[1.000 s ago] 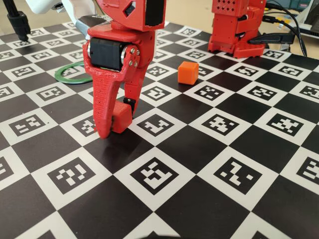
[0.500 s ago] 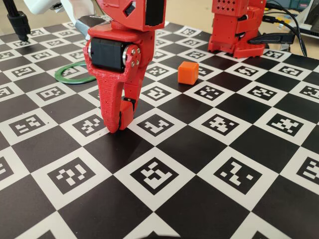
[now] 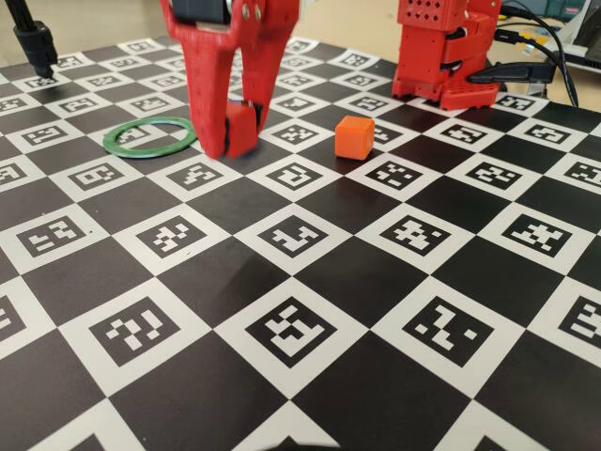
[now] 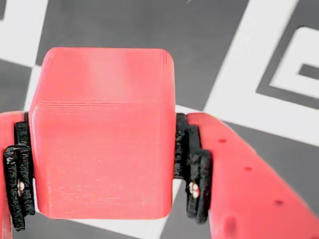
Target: Grab the red cube then put it in the green circle then put the blue cube on top and finally the orange cube on top
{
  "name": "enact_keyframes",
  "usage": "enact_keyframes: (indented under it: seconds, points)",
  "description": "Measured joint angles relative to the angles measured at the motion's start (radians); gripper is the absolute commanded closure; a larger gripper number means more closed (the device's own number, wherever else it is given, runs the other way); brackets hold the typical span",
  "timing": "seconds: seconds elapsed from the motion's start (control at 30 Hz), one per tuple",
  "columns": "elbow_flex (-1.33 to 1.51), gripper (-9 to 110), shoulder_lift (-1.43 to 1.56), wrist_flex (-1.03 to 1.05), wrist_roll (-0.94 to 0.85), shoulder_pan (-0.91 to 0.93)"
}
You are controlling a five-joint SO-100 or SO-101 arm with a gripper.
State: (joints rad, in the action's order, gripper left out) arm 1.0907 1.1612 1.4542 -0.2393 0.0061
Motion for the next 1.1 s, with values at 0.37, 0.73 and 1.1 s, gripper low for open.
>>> enact_keyframes:
  seconds: [0.37,0.73,1.1]
  points:
    - [0.176,97,0.278,0.041,-0.115,0.225]
    - [0.1,98,0.204,0.058,-0.207,0.411]
    - [-0.089,98,-0.017,0.058,-0.225,0.436]
